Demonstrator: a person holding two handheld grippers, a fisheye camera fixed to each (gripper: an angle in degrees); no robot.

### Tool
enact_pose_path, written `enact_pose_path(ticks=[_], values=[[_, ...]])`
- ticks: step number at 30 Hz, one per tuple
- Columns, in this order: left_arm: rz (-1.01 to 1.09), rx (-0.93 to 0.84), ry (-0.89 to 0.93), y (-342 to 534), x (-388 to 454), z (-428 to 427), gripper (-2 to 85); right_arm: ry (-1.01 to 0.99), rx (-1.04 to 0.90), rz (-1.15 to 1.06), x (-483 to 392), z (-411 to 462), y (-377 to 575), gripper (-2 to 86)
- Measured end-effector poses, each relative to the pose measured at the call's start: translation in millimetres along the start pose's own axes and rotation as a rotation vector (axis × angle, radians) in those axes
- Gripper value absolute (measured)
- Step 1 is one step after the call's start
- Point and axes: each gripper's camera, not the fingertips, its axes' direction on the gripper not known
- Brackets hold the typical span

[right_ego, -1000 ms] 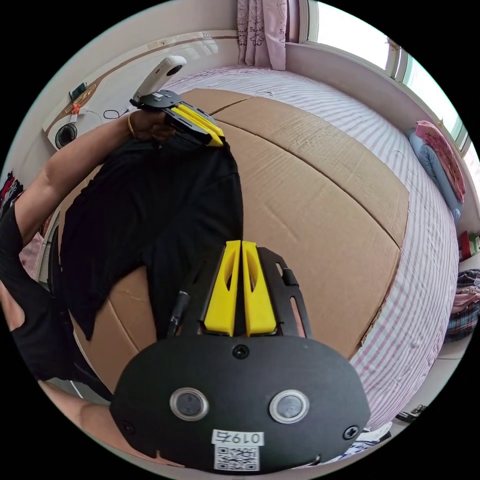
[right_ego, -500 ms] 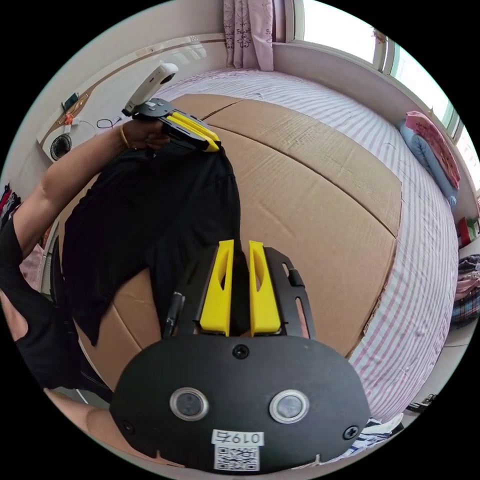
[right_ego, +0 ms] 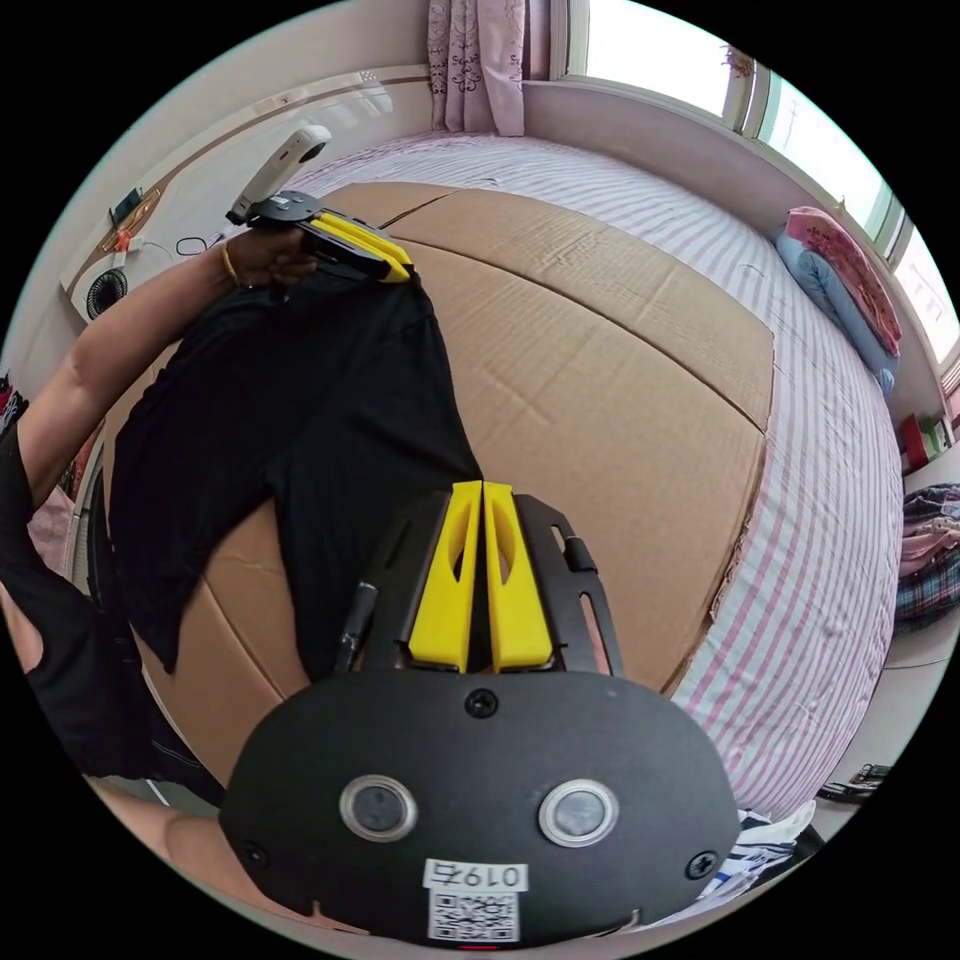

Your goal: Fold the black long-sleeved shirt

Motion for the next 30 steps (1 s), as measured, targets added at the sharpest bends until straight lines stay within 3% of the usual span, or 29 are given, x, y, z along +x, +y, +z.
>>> enact_pose_path(ticks=[8, 15, 24, 30], values=[[-0.008, -0.037, -0.103, 22.9, 27.1, -7.0, 12.7, 0.005, 0.01, 0.006, -12.0, 1.9, 28.0, 3.7], [-0.055, -0.045, -0.115, 52.4, 38.2, -12.9, 14.7, 0.005, 0.049, 0.025, -16.2, -0.9, 65.8, 5.0], [-0.168, 0.192, -0.181, 129.3, 62.9, -91.7, 14.1, 0.106, 0.284, 0.052, -70.2, -64.0, 133.6, 4.0], [-0.046, 0.308, -0.103, 240.7, 145.2, -166.2, 12.0, 0.045, 0.307, 0.005, -154.5, -64.0, 178.2, 2.2]])
